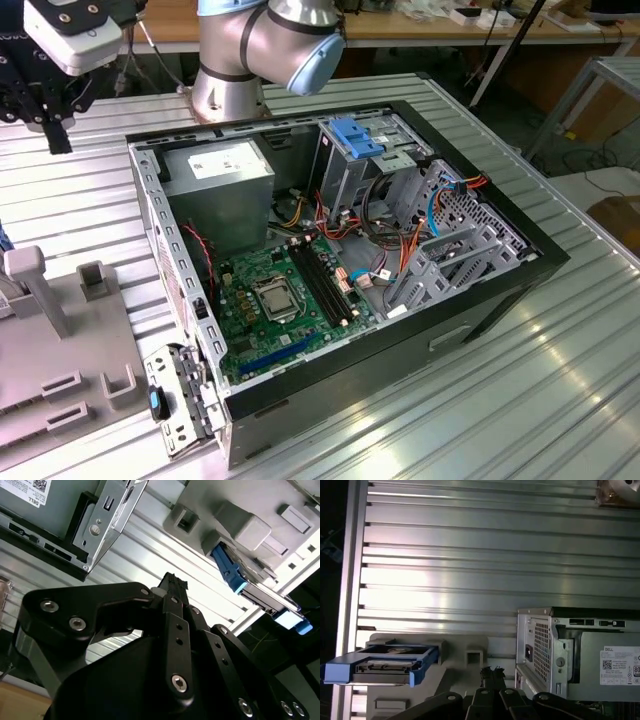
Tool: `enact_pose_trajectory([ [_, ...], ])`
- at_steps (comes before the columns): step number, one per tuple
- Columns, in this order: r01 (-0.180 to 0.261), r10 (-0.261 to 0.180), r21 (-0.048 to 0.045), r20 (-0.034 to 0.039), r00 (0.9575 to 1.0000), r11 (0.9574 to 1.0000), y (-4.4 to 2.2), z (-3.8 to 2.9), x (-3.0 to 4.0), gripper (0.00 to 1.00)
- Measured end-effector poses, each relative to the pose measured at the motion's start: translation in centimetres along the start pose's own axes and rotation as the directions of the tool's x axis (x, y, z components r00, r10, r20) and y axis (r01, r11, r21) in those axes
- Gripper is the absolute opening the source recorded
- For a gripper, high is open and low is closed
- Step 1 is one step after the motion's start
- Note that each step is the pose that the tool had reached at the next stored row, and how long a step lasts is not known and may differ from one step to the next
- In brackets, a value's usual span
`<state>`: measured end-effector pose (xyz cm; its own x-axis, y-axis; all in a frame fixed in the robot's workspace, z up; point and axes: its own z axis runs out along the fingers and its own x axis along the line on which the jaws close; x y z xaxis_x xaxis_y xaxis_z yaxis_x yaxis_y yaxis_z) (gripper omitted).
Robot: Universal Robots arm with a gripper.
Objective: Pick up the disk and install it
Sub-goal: 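Reach for the disk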
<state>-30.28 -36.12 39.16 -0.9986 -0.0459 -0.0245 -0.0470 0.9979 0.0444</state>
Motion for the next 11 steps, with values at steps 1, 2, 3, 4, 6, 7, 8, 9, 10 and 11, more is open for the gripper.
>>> enact_pose_trajectory([
  [1, 0.001, -0.001, 0.0, 0.0, 1.0, 1.0, 0.01, 0.0, 0.19, 0.11],
  [2, 0.002, -0.002, 0.0, -0.0001, 1.0, 1.0, 0.02, -0.01, 0.4, 0.11],
  [3, 0.003, -0.003, 0.0, -0.0002, 1.0, 1.0, 0.04, -0.02, 0.77, 0.11],
  [4, 0.003, -0.003, 0.0, -0.0001, 1.0, 1.0, 0.05, -0.02, 1.03, 0.11],
  [6, 0.003, -0.003, -0.0001, -0.0001, 1.0, 1.0, 0.07, -0.03, 1.39, 0.11],
  [7, 0.003, -0.003, -0.0001, -0.0001, 1.0, 1.0, 0.07, -0.04, 1.54, 0.11],
  [8, 0.003, -0.003, 0.0, -0.0001, 1.0, 1.0, 0.08, -0.04, 1.69, 0.11],
  [9, 0.003, -0.003, -0.0001, -0.0001, 1.0, 1.0, 0.09, -0.04, 1.82, 0.11],
  [10, 0.003, -0.003, 0.0, -0.0001, 1.0, 1.0, 0.09, -0.05, 1.98, 0.11],
  [11, 0.003, -0.003, 0.0, -0.0002, 1.0, 1.0, 0.1, -0.05, 2.13, 0.11],
])
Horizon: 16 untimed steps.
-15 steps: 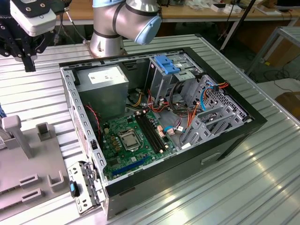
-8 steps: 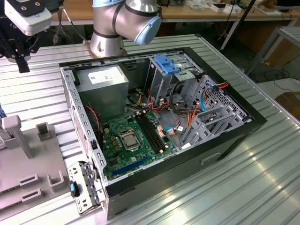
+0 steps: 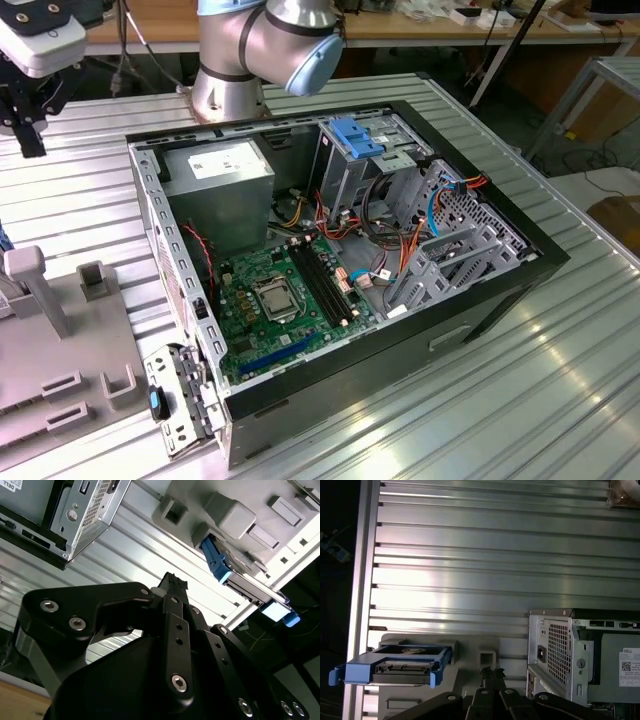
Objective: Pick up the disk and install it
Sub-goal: 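Reach for the disk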
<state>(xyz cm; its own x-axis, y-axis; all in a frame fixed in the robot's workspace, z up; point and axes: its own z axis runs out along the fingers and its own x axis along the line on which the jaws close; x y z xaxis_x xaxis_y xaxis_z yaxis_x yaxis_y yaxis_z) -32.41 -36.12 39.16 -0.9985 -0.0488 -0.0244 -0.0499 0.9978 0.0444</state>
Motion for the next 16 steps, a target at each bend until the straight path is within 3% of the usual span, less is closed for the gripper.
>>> enact_pose_trajectory([
  [11, 0.0, 0.0, 0.0, 0.0, 1.0, 1.0, 0.05, -0.04, 2.32, 0.11],
  [16, 0.0, 0.0, 0.0, -0.0001, 1.0, 1.0, -0.45, -0.05, 3.37, 0.11],
])
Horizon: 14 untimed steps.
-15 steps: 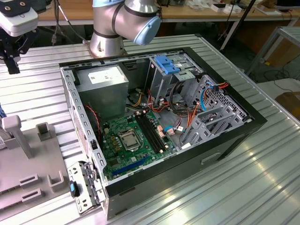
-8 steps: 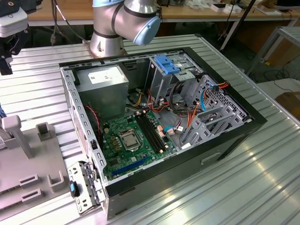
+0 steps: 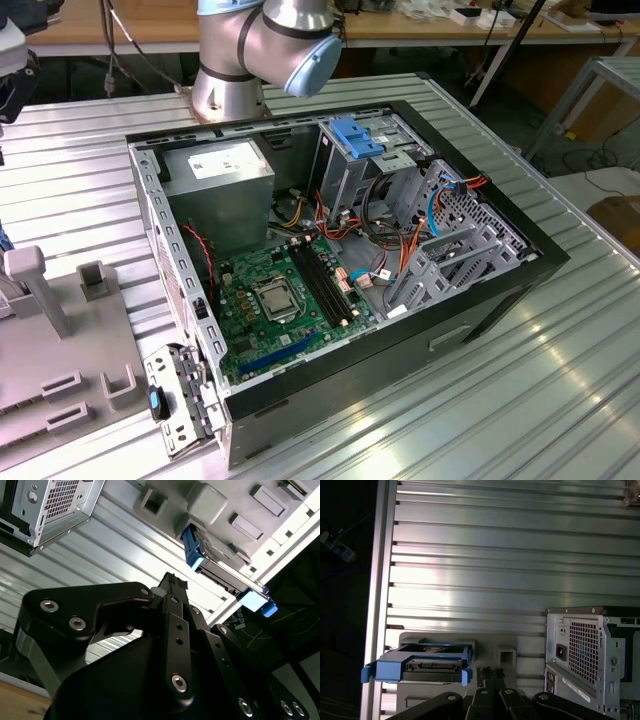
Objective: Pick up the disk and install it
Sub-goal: 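Reach for the disk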
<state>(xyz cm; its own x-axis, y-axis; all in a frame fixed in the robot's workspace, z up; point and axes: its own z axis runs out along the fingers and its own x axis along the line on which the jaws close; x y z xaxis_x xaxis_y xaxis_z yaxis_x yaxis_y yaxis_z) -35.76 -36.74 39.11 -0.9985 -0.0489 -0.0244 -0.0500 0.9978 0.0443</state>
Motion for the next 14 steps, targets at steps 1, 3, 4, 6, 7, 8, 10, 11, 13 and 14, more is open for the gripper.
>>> enact_pose_trajectory([
  [1, 0.0, 0.0, 0.0, 0.0001, 1.0, 1.0, -0.12, 0.0, 0.19, 0.11],
  [3, 0.0, 0.0, -0.0001, 0.0002, 1.0, 1.0, -0.38, 0.03, 0.67, 0.11],
  [4, 0.0, 0.0, -0.0001, 0.0003, 1.0, 1.0, -0.5, 0.04, 0.96, 0.11],
  [6, 0.0, 0.0, 0.0, 0.0004, 1.0, 1.0, -0.65, 0.04, 1.47, 0.11],
  [7, 0.0, 0.0, -0.0002, 0.0006, 1.0, 1.0, -0.71, 0.05, 1.82, 0.11],
  [8, 0.0, 0.0, -0.0003, 0.0006, 1.0, 1.0, -0.71, 0.05, 2.01, 0.11],
  [10, 0.0, 0.0, -0.0003, 0.0006, 1.0, 1.0, -0.69, 0.05, 2.4, 0.11],
  [11, 0.0, 0.0, -0.0004, 0.0007, 1.0, 1.0, -0.68, 0.05, 2.58, 0.11],
  [13, 0.0, 0.0, -0.0003, 0.0006, 1.0, 1.0, -0.66, 0.04, 2.97, 0.11],
  [14, 0.0, 0.0, -0.0003, 0.0006, 1.0, 1.0, -0.65, 0.04, 3.15, 0.11],
])
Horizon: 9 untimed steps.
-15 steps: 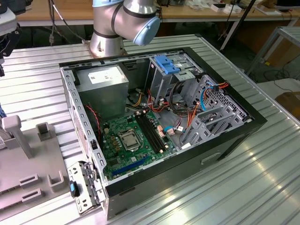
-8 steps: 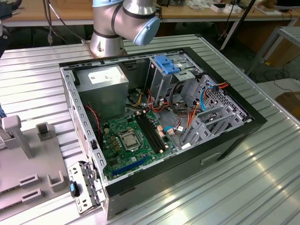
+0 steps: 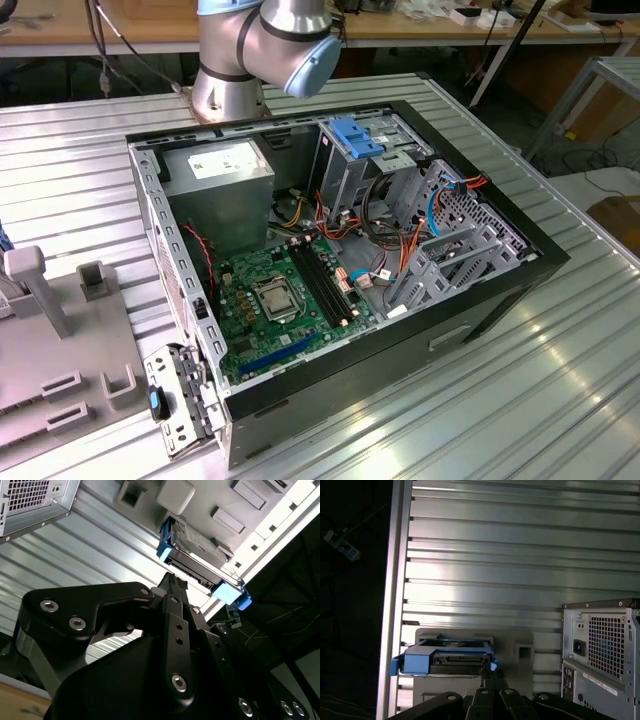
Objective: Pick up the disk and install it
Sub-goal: 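Reach for the disk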
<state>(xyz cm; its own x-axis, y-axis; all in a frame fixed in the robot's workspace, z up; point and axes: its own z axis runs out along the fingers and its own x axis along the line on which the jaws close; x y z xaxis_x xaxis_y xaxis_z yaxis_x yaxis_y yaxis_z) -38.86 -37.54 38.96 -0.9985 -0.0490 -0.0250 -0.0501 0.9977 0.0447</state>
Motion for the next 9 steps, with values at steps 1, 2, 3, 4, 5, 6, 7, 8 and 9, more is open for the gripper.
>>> enact_pose_trajectory([
  [1, 0.0, 0.0, 0.0, 0.0, 1.0, 1.0, 0.02, 0.0, 0.38, 0.11],
  [2, 0.0, 0.0, 0.0, 0.0, 1.0, 1.0, 0.03, -0.01, 0.55, 0.11],
  [3, 0.0, 0.0, 0.0, 0.0, 1.0, 1.0, 0.04, -0.01, 0.72, 0.11],
  [4, 0.0, 0.0, 0.0, 0.0, 1.0, 1.0, 0.06, -0.01, 1.06, 0.11],
  [5, 0.0, 0.0, 0.0, -0.0001, 1.0, 1.0, 0.08, -0.02, 1.49, 0.11],
  [6, 0.0, 0.0, 0.0, -0.0001, 1.0, 1.0, 0.09, -0.02, 1.72, 0.11],
  [7, 0.0, 0.0, 0.0, 0.0, 1.0, 1.0, 0.1, -0.02, 1.88, 0.11],
  [8, 0.0, 0.0, 0.0, -0.0001, 1.0, 1.0, 0.11, -0.03, 2.23, 0.11],
  [9, 0.0, 0.0, 0.0, 0.0, 1.0, 1.0, 0.12, -0.03, 2.37, 0.11],
])
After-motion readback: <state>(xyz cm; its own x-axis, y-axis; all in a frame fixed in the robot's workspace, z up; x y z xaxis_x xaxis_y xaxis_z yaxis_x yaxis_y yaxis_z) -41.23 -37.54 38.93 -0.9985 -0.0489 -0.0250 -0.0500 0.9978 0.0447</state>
